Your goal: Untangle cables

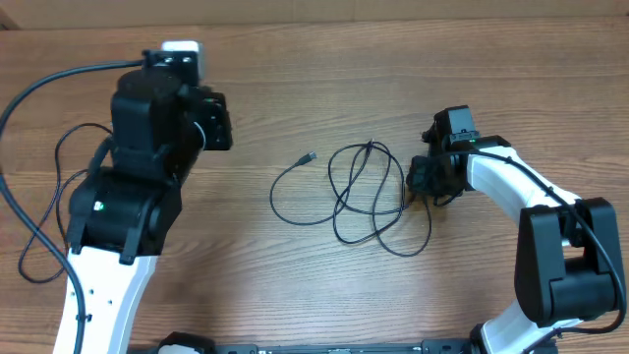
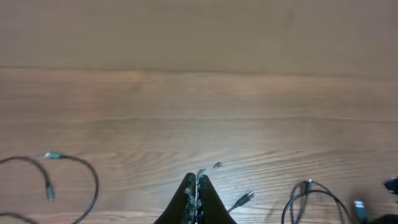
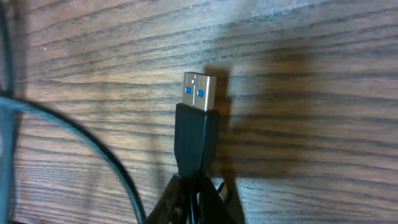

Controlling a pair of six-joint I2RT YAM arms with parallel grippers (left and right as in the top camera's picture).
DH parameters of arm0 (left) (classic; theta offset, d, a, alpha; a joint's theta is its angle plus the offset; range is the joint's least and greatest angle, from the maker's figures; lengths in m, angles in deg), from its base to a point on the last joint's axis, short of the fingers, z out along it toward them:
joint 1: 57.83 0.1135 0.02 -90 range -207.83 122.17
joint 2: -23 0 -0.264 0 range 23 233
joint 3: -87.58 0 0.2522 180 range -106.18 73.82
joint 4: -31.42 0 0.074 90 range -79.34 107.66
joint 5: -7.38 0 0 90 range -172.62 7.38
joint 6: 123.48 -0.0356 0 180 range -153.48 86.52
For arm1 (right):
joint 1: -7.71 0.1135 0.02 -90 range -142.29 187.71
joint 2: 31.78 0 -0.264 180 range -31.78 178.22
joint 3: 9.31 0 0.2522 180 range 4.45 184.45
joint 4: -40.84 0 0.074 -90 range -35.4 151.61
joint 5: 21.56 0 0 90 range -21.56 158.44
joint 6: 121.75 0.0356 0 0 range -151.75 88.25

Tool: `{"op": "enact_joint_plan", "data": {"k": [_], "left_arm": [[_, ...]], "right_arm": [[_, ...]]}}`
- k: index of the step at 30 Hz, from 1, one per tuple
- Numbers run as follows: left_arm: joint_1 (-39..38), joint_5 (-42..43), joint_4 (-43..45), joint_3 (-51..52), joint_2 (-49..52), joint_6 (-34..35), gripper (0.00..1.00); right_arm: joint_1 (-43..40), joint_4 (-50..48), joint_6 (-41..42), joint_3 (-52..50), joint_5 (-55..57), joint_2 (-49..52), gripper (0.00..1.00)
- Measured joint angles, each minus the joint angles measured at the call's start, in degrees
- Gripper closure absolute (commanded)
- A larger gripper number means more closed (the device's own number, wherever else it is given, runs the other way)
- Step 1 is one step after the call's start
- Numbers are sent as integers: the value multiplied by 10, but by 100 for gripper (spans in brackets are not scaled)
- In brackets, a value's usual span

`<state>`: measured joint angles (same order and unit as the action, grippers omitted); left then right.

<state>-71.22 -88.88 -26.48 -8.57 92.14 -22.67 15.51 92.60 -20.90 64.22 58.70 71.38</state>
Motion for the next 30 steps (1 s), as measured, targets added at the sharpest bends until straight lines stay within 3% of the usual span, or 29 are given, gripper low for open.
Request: {"op": "enact_joint_plan", "data": {"k": [7,14,19,30], "left_arm": [[0,-8,-64,-1,39,48,90],[0,105,-82,-1,130,62,85],[0,237,-84,-1,239,42,81],[-50,314,-80,-1,391,19,69]], "right_arm": [[0,-10,0,0,2,0,91],[0,-11,0,0,0,0,91],[0,-12,0,0,-15,0,92],[0,-13,0,0,-21,0,96]]}}
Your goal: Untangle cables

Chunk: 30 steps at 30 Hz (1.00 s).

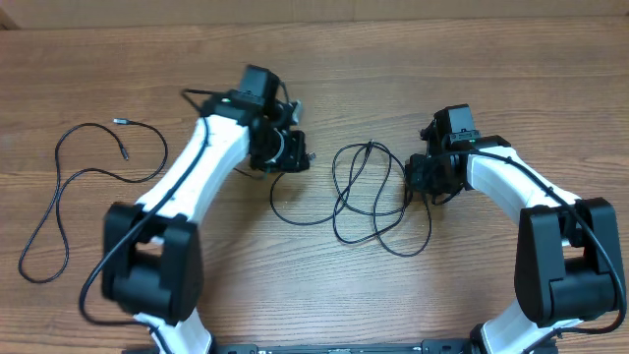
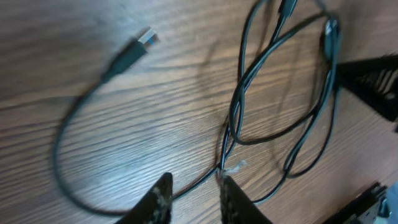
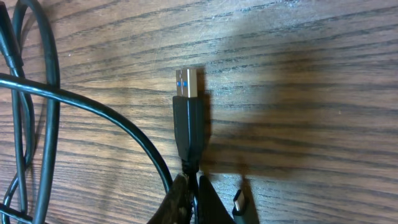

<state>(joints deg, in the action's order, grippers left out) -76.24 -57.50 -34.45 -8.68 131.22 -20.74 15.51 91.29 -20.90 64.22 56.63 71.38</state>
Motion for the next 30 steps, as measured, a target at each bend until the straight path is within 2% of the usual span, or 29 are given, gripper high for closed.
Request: {"op": "enact_joint_plan", "data": {"k": [6,12,19,30], "left_arm": [[-38,7,28,0,47,-9,58],[-63,9,68,0,74,-11,41],[-83,-7,133,0,77,-9,41],[-113,-78,147,0,77,11,44]], "right_arm": [[0,0,0,0,0,0,96],[0,0,0,0,-4,0,96],[0,1,0,0,-26,0,96],[0,3,0,0,-64,0,96]]}}
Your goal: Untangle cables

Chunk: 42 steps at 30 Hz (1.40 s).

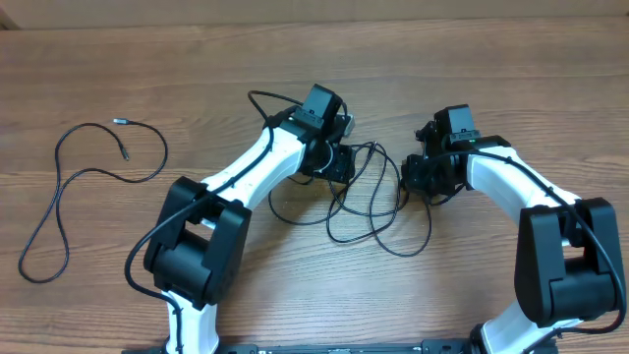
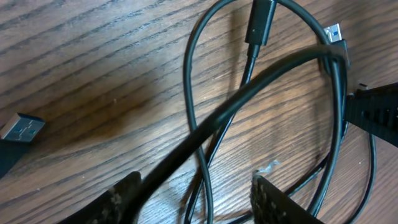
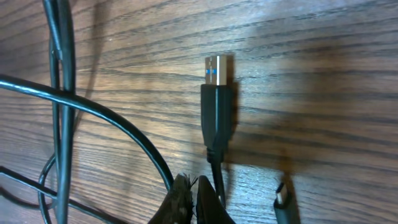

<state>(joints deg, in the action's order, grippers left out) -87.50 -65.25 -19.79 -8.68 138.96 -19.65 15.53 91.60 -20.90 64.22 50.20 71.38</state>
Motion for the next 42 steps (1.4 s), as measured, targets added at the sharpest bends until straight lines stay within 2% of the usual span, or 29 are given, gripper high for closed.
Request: {"op": "enact_joint_plan", "data": {"k": [2,4,6,8,14,17,18,21,23,31,42], "left_arm": [[-3,-3,0,0,0,0,44],[-3,-5,0,0,0,0,49],[-3,-5,0,0,0,2,69],[-3,-7,0,0,0,5,96],[-3,-9,-7,0,0,9,96],[-2,-9,-36,-4,0,9,96],[0,-7,-49,-9,0,9,96],[7,-5,-88,-43,-3,8,96],[12,-5,-103,-74,-17,6,96],[16,-14,-101,-162,-142,-15,96],[16,-96,-60,-169,-242,-21,96]], "right_arm": [[0,0,0,0,-3,0,96],[0,0,0,0,-7,0,96],[0,0,0,0,-14,0,96],[0,0,0,0,-21,0,96],[0,1,0,0,-28,0,95],[0,1,0,0,-30,0,89],[0,1,-1,0,-30,0,85],[0,2,2,-1,-31,0,66],[0,2,2,-1,-34,0,59],[0,1,-2,-1,-35,0,58],[0,2,-2,-1,-35,0,58]]}}
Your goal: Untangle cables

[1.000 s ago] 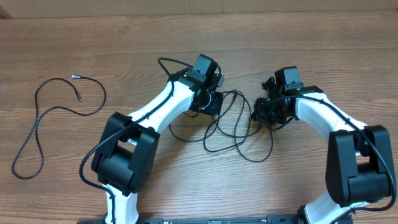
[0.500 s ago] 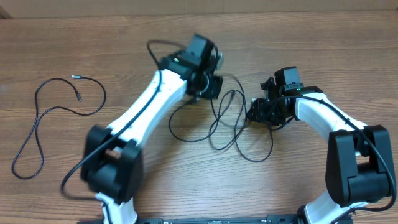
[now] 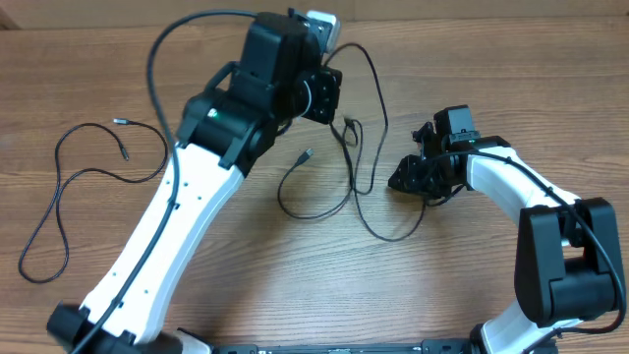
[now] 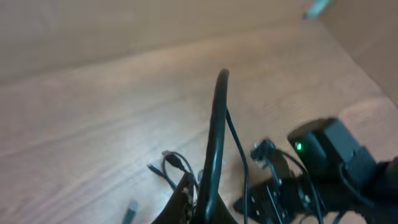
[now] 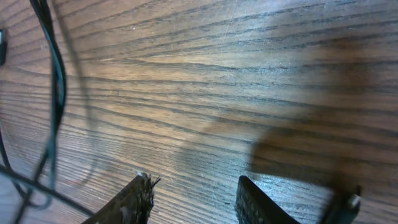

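My left gripper [image 3: 329, 94] is raised high above the table and shut on a black cable [image 4: 214, 124]. In the left wrist view the cable rises from between the closed fingers [image 4: 186, 198]. It arches up, then hangs down to a loose loop on the wood, with one plug end [image 3: 307, 155] lying free. My right gripper [image 3: 401, 180] sits low at the table's right, open, its fingers [image 5: 138, 198] spread over bare wood with nothing between them. A strand of the cable [image 5: 55, 93] passes to their left.
A second thin black cable [image 3: 98, 170] lies in a long loose curve at the table's far left, apart from the others. A cardboard wall runs along the back edge [image 3: 442, 10]. The left arm's own lead arcs over its upper link.
My left gripper was open and low over the tangle; it is now shut on the cable and lifted high. My right gripper has opened, and the USB plug it held is gone from its view.
First my left arm stood raised at the left, gripper shut, while my right gripper was shut on a USB plug's cable. Then the left gripper was open beside the tangle, then over its middle. Now it holds the cable aloft, loops drawn out, and the right is open.
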Controlling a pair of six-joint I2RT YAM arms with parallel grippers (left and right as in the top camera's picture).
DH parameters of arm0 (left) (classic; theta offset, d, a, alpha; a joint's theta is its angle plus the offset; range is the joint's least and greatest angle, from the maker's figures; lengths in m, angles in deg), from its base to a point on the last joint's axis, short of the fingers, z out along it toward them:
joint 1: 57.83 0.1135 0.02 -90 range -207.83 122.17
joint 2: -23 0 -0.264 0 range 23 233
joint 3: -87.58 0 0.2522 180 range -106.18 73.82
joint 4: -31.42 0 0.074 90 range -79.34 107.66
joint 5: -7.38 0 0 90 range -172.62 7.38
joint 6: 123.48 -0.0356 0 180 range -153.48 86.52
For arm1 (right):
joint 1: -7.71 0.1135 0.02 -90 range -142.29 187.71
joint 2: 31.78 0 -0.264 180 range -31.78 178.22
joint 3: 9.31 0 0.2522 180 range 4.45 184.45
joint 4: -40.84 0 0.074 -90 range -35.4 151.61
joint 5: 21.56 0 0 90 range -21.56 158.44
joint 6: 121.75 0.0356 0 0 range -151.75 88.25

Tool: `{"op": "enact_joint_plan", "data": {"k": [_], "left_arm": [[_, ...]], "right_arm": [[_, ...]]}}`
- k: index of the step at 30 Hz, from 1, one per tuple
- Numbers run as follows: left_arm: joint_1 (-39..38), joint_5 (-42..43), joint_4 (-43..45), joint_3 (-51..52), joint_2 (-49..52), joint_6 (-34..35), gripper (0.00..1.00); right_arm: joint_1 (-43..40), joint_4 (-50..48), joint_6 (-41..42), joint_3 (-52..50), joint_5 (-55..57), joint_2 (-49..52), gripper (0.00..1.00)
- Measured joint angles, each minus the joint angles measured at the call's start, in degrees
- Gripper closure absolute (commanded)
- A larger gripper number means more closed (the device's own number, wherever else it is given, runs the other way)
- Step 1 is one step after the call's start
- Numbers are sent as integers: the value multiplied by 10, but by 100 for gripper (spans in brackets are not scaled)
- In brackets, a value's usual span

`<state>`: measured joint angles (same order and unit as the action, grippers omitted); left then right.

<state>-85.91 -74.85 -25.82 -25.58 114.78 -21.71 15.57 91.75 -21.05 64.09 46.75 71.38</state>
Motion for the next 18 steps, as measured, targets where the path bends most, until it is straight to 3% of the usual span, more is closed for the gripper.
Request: {"op": "enact_joint_plan", "data": {"k": [9,18], "left_arm": [[0,-118,65,0,-102,-2,96],[0,-201,88,0,-132,-4,96]], "right_arm": [[0,15,-1,0,-28,0,42],[0,22,-98,0,-223,0,37]]}}
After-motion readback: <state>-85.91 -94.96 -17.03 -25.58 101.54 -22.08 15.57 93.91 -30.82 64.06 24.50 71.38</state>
